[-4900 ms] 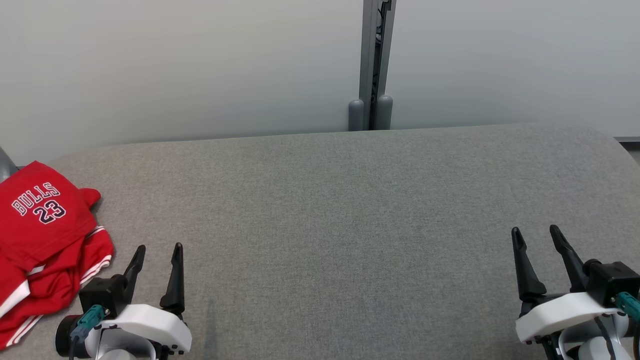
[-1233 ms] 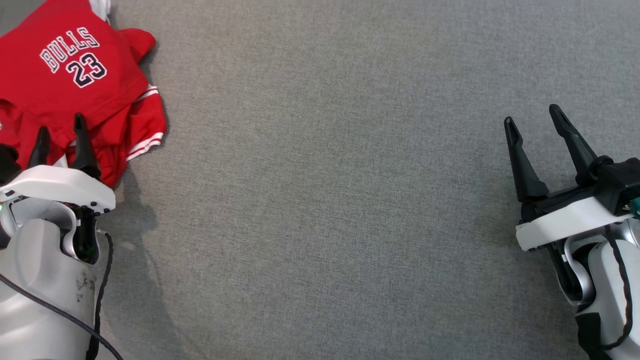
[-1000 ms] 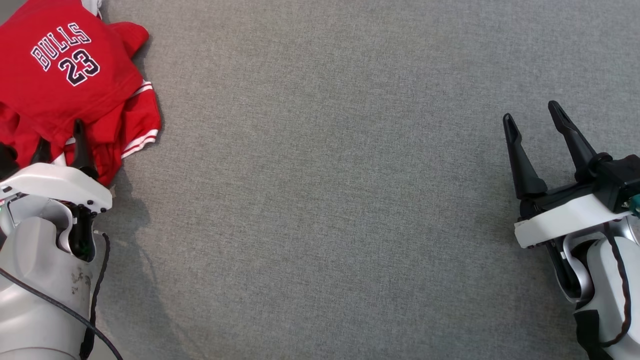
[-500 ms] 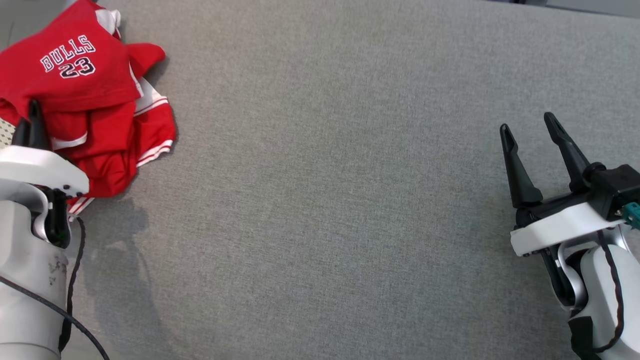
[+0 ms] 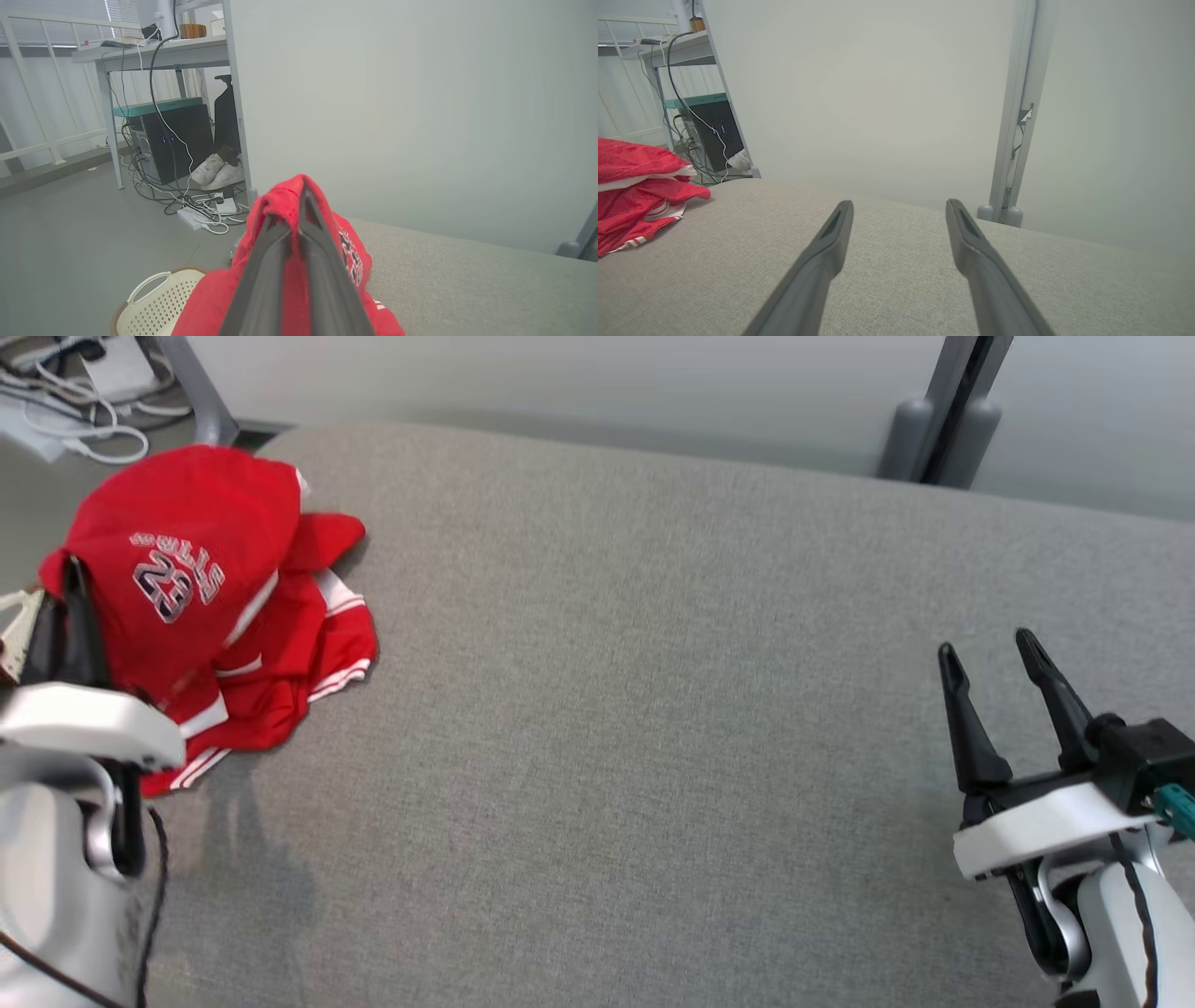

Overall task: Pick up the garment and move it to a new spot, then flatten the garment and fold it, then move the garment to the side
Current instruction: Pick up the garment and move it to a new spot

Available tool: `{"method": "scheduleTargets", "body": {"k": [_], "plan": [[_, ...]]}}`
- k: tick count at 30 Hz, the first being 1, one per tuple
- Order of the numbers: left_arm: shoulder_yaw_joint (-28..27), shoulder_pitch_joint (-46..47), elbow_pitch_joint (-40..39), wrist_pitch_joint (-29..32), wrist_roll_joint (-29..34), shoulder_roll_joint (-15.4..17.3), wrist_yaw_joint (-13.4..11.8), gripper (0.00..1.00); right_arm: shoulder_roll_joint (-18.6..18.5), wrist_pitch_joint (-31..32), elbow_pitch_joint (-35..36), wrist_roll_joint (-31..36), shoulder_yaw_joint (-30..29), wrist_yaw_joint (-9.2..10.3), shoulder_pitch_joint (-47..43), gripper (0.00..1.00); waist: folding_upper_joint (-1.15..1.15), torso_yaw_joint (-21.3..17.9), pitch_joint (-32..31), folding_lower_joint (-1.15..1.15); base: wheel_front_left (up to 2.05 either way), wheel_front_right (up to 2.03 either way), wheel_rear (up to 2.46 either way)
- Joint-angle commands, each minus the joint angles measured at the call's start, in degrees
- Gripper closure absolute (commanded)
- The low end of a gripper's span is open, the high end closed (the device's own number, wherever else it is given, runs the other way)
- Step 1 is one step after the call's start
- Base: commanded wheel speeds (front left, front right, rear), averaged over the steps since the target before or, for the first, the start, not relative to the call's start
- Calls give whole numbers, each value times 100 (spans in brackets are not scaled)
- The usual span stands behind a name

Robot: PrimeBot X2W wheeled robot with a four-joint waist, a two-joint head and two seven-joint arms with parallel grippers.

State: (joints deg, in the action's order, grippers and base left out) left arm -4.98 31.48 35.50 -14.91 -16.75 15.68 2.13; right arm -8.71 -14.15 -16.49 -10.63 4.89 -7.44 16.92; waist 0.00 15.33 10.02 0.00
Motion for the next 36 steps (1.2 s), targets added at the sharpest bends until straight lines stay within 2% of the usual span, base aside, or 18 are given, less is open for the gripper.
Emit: {"method": "scheduleTargets", "body": {"k": [1, 4, 7, 8, 13, 16, 21, 25, 36], "plan": [[42, -373, -329, 73, 55, -77, -118, 100, 11, -46, 1, -29, -55, -9, -153, 0, 0, -29, -266, 0, 0, 0, 0], [48, -768, -712, 210, 20, -118, -178, 100, 42, -57, 12, -37, -87, -9, -257, 0, 0, -54, -379, 0, 0, 0, 0], [53, -1589, -1536, 452, -66, -350, -344, 100, 83, -68, 23, -3, -154, -9, -422, 0, 0, -141, -566, 0, 0, 0, 0], [53, -1589, -1536, 452, -66, -350, -344, 100, 83, -68, 23, -3, -154, -9, -422, 0, 0, -141, -566, 0, 0, 0, 0], [93, -2406, -2546, 771, -136, -620, -584, 100, 152, -55, 57, 9, -180, -9, -569, 0, 0, -285, -701, 0, 0, 0, 0], [220, -2655, -3057, 950, -85, -681, -625, 100, 153, -15, 95, 8, -181, -9, -592, 0, 0, -396, -723, 0, 0, 0, 0], [517, -2636, -3597, 1203, 36, -684, -546, 100, 151, 48, 172, 11, -225, -8, -680, 0, 0, -636, -708, 0, 0, 0, 0], [897, -2263, -3819, 1349, 106, -761, -375, 100, 179, 86, 252, 41, -319, -7, -690, 0, 0, -872, -642, 0, 0, 0, 0], [1920, -981, -3757, 1525, 245, -1034, 102, 100, 295, 67, 399, -3, -350, -5, -556, 0, 0, -2004, -218, 0, 0, 0, 0]]}}
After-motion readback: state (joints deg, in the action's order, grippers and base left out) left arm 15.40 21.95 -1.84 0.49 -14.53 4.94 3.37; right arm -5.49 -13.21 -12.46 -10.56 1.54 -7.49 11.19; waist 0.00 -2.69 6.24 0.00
